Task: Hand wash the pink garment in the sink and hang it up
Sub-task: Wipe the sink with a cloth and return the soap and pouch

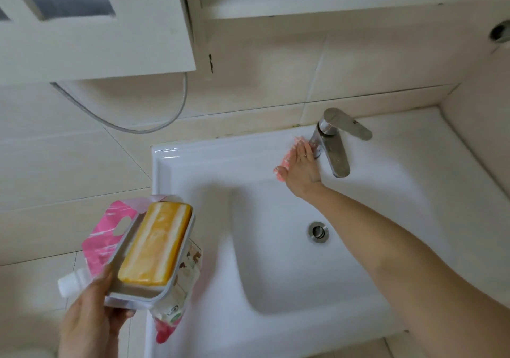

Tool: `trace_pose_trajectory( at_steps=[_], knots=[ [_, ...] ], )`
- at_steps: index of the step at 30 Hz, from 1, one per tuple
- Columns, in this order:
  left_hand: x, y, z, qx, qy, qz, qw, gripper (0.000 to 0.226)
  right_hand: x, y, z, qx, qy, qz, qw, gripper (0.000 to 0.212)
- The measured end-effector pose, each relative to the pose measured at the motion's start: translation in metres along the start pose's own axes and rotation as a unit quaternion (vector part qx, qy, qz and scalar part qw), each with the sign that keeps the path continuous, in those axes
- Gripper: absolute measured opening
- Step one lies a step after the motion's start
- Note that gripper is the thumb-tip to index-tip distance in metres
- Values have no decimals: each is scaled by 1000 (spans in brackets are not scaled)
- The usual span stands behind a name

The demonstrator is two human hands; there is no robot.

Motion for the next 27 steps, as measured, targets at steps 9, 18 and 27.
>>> trace_pose_trajectory(
  at_steps=[9,18,27],
  knots=[
    [-9,21,11,33,8,17,999,23,-36,22,-19,-54,-134,-130,981,46],
    [-21,35,13,24,22,25,999,25,-48,42,-48,160,-68,-137,975,53],
    [-25,38,21,8,16,7,1000,26,-35,49,-83,332,28,-146,931,59]
  ],
)
Point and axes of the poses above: each hand's wrist, its own x-axis towards the middle knuckle, its own y-axis out of the palm, z = x × y, the point moved 8 cm from there along x, towards the middle knuckle, and after that the axes turned 5 degrees about -z, right-handed, at the moved point
